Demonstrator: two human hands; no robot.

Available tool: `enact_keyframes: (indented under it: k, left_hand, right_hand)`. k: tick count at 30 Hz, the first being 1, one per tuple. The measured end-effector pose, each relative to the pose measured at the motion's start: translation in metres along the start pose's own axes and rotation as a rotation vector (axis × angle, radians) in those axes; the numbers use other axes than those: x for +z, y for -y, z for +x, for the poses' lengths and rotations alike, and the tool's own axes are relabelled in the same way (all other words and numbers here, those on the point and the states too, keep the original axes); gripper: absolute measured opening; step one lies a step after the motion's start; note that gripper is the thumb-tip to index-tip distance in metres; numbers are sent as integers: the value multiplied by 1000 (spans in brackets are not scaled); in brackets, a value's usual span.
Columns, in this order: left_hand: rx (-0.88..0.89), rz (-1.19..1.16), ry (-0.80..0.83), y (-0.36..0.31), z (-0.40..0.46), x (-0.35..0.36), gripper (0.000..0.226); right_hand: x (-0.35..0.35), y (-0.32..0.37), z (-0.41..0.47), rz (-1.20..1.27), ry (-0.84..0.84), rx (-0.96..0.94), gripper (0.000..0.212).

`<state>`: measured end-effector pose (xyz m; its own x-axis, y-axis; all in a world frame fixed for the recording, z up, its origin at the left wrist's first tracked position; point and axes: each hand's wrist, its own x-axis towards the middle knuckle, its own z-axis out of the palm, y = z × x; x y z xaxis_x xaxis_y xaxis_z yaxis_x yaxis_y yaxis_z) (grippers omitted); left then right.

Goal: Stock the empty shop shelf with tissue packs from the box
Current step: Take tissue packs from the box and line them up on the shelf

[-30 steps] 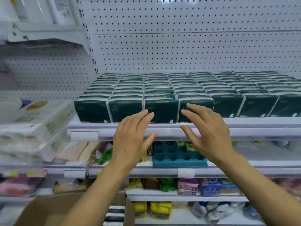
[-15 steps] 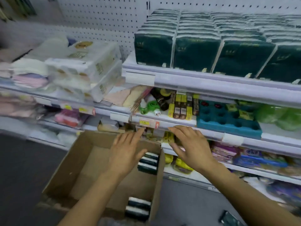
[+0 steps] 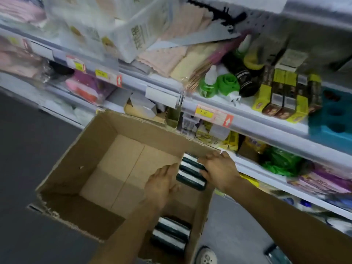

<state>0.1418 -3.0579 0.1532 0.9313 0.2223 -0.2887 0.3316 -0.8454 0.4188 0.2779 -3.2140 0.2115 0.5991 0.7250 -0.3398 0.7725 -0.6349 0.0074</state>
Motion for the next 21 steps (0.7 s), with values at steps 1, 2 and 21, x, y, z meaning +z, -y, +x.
enact_keyframes:
  k: [1,2,21]
  left_hand:
    - [-5,-20,8,5,7,13,69]
    - [-4,-39,17,11,14,26,69]
    - [112,-118,-39,39,58,90,42]
  right_hand:
    - [7,1,10,-30,38,-6,25]
    - [13,2,19,-59,77,-11,20]
    - [71,21,82,-191,232,-22,16]
